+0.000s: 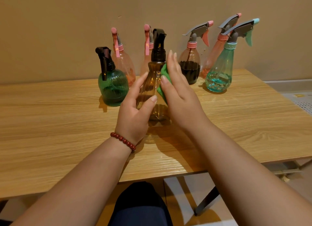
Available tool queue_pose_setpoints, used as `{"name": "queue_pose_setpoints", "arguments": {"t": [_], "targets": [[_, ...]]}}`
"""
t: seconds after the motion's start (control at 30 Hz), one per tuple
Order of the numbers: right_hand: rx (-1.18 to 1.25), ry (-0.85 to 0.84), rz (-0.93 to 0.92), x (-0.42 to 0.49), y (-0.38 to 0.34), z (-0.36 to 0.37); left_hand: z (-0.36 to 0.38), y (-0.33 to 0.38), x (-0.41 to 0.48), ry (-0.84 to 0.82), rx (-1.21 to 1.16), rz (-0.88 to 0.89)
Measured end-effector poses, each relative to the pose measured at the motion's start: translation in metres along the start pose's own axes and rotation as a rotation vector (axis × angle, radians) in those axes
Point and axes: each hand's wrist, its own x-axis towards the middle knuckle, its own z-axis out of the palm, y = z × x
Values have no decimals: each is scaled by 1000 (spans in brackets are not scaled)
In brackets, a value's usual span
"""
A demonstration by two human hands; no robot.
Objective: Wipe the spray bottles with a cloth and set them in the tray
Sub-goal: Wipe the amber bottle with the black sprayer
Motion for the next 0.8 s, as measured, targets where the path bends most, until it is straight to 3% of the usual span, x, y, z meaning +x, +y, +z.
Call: {"name": "queue_pose_setpoints", "arguments": {"t": [0.5,0.67,0.8], "targets": [[-12,-64,58,-31,14,3,-1,-4,3,22,-31,-24],[114,42,110,2,-4,-2,2,-3,2,-10,109,6],[139,19,126,9,-5,5,-2,-6,2,11,138,-6]]}}
